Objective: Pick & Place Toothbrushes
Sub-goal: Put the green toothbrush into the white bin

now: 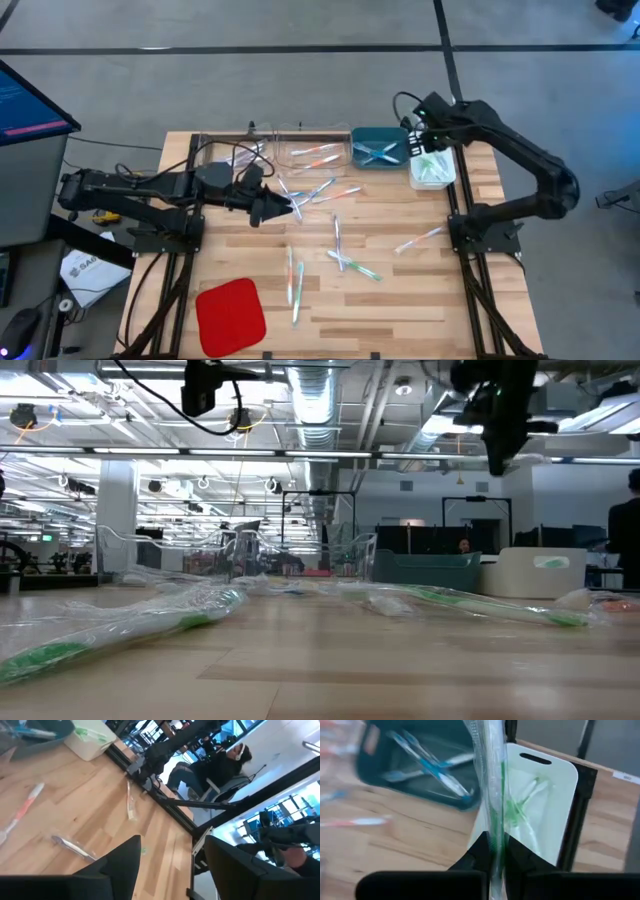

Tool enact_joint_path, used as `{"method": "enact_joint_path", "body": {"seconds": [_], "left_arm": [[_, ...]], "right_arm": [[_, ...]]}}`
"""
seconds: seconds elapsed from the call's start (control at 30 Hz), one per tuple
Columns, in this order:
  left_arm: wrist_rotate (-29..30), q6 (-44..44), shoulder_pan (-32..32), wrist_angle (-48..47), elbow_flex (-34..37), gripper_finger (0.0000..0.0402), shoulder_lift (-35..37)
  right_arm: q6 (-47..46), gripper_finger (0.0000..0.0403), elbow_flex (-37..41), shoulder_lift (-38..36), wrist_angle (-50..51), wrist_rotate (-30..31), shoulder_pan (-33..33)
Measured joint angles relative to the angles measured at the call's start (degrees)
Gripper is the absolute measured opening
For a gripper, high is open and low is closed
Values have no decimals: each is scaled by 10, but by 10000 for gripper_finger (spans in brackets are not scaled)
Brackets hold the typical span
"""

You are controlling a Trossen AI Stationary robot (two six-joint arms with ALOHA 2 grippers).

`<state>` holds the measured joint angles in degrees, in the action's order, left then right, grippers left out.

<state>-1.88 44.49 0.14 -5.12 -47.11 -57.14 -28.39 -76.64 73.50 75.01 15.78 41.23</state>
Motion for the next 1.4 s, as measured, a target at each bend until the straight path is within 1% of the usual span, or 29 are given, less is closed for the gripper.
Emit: {"method": "enact_joint_path", "body": {"seconds": [0.2, 0.27, 0.33, 0.43, 0.63, 0.77, 1.0, 1.17, 1.4], "left_arm": [[1, -26, 0, 1, 0, 214, 0], [1, -34, 2, 1, 0, 214, 0], [-4, -36, 5, 1, 0, 214, 0], [-18, -37, 10, 0, 0, 214, 0], [-30, -40, 26, 0, 0, 214, 0], [-30, -42, 44, 0, 0, 214, 0], [-32, -49, 65, 0, 0, 214, 0], [-41, -48, 64, 0, 0, 214, 0], [-51, -48, 62, 0, 0, 214, 0]], "right_arm": [[74, 16, 1, 80, -7, 0, 45], [84, 16, 6, 96, -27, -1, 55], [87, 16, 27, 99, -58, -7, 61], [87, 16, 80, 87, -86, -10, 73], [61, 16, 205, 14, -143, -14, 101], [67, 16, 248, -4, -184, -22, 106], [68, 16, 264, 52, -207, -16, 106], [76, 16, 264, 90, -214, -9, 105], [69, 16, 264, 93, -249, -10, 111]]}}
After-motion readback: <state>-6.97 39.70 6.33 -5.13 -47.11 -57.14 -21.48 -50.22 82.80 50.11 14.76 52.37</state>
